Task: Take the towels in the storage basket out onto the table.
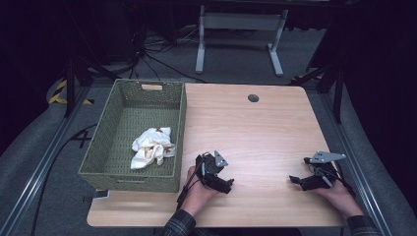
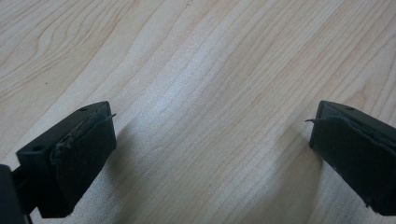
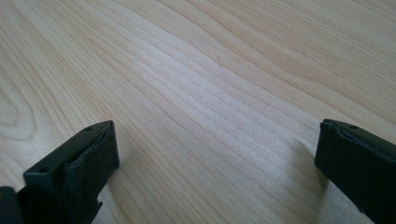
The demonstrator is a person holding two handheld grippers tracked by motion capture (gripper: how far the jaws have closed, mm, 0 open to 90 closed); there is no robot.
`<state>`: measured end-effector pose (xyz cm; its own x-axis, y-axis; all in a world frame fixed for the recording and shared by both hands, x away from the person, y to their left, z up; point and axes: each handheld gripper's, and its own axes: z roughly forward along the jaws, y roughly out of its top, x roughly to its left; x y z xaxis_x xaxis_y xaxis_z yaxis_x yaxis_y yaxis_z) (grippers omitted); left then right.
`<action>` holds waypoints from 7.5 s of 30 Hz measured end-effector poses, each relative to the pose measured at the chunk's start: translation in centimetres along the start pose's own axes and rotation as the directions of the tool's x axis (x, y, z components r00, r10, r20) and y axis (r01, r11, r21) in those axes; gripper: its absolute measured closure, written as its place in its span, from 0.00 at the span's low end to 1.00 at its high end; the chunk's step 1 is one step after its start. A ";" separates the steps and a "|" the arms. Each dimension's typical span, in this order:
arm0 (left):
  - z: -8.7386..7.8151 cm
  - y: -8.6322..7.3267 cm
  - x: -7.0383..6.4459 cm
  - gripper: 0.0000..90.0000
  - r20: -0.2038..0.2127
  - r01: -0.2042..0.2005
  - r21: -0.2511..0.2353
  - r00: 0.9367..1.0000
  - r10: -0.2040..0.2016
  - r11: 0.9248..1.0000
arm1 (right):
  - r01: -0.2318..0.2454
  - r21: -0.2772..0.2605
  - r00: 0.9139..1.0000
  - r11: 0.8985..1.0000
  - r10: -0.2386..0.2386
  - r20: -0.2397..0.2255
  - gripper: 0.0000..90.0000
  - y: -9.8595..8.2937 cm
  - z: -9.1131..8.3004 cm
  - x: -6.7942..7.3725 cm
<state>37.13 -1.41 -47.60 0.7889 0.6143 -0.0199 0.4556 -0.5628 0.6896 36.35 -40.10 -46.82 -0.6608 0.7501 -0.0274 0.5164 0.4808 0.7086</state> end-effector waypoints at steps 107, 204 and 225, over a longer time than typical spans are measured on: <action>-6.4 5.5 3.0 0.05 0.020 0.018 -0.083 1.000 -0.016 0.996 | 0.001 0.000 1.000 1.000 -0.001 -0.003 0.00 0.0 0.0 0.0; -12.9 -2.1 17.5 0.20 -0.223 0.217 0.073 0.955 -0.196 0.973 | 0.001 0.000 1.000 1.000 -0.001 -0.002 0.00 -0.1 -0.1 0.0; -10.5 -2.6 17.7 0.23 -0.190 0.248 0.253 0.960 -0.203 0.935 | 0.001 0.000 1.000 1.000 -0.001 -0.002 0.00 -0.1 -0.1 0.0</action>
<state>45.57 16.79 -42.13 0.5867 0.8095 -0.0215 0.7261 -0.5141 0.4567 36.23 -40.15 -46.81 -0.6622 0.7489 -0.0267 0.5158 0.4814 0.7086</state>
